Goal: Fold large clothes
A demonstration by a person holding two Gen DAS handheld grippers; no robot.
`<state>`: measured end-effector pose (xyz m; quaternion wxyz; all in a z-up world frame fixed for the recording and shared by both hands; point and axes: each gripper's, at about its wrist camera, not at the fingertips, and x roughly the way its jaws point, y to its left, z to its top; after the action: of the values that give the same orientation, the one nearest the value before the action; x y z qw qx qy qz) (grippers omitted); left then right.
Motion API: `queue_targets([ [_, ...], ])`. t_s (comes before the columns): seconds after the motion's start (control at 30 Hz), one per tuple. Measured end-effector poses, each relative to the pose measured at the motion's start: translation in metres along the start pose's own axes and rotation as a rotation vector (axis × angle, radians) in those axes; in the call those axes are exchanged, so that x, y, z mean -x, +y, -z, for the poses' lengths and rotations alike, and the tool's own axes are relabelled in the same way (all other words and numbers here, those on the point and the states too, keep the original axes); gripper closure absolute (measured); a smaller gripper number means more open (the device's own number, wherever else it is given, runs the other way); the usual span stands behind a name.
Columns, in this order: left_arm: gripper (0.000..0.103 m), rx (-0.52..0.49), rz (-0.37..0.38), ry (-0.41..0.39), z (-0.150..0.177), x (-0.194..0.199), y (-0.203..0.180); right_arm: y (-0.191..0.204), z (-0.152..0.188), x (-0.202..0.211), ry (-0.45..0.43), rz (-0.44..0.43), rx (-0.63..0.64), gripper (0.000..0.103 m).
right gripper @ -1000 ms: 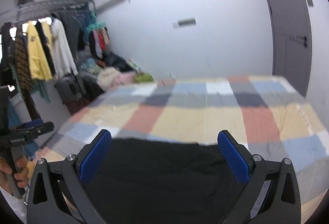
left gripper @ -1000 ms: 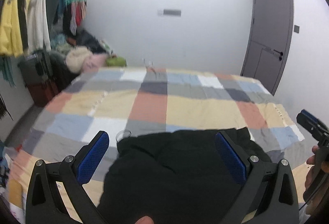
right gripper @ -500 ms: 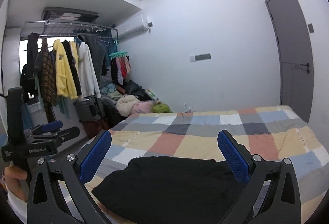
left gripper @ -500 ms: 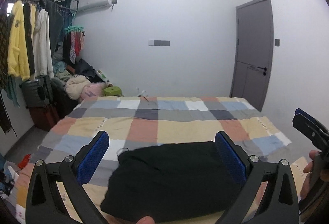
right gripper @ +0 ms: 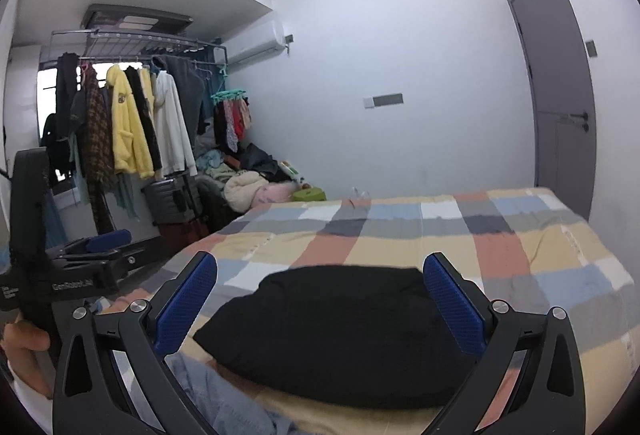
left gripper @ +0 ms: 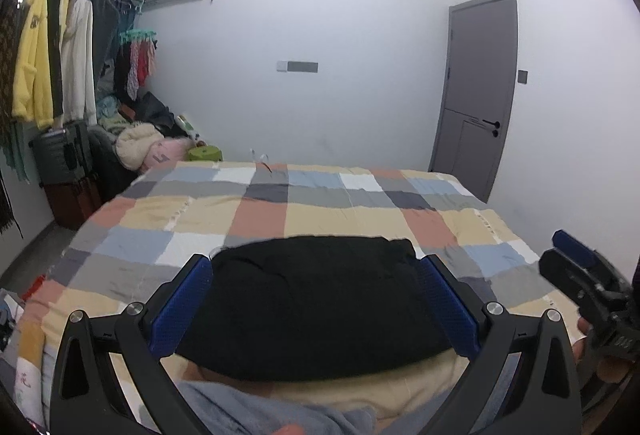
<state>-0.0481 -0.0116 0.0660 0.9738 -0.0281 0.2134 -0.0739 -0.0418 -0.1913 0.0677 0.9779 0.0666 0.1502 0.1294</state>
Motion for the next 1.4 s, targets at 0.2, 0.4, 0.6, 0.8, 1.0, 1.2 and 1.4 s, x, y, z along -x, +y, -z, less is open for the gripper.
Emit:
queue_targets([
  [0.2, 0.0, -0.02, -0.03, 0.039, 0.027, 0.002, 0.001, -0.003, 0.022, 0.009, 0.041, 0.024, -0.021, 0.0],
  [0.4, 0.0, -0.024, -0.027, 0.091, 0.047, -0.003, 0.0, -0.01, 0.044, 0.02, 0.084, 0.074, -0.032, 0.0],
  [0.6, 0.0, -0.03, -0.036, 0.133, 0.067, -0.015, -0.002, -0.018, 0.059, 0.023, 0.106, 0.105, -0.045, 0.0],
  [0.8, 0.0, -0.019, -0.04, 0.155, 0.088, -0.027, -0.003, -0.023, 0.073, 0.021, 0.111, 0.116, -0.05, 0.0],
  [1.0, 0.0, -0.018, -0.054, 0.148, 0.098, -0.035, -0.004, -0.027, 0.096, 0.005, 0.157, 0.091, -0.091, 0.0],
  [1.2, 0.0, -0.032, -0.068, 0.176, 0.103, -0.044, -0.003, -0.016, 0.096, 0.001, 0.168, 0.09, -0.052, 0.0],
  [1.4, 0.0, -0.021, -0.074, 0.184, 0.103, -0.046, 0.002, -0.017, 0.096, 0.003, 0.165, 0.092, -0.049, 0.0],
])
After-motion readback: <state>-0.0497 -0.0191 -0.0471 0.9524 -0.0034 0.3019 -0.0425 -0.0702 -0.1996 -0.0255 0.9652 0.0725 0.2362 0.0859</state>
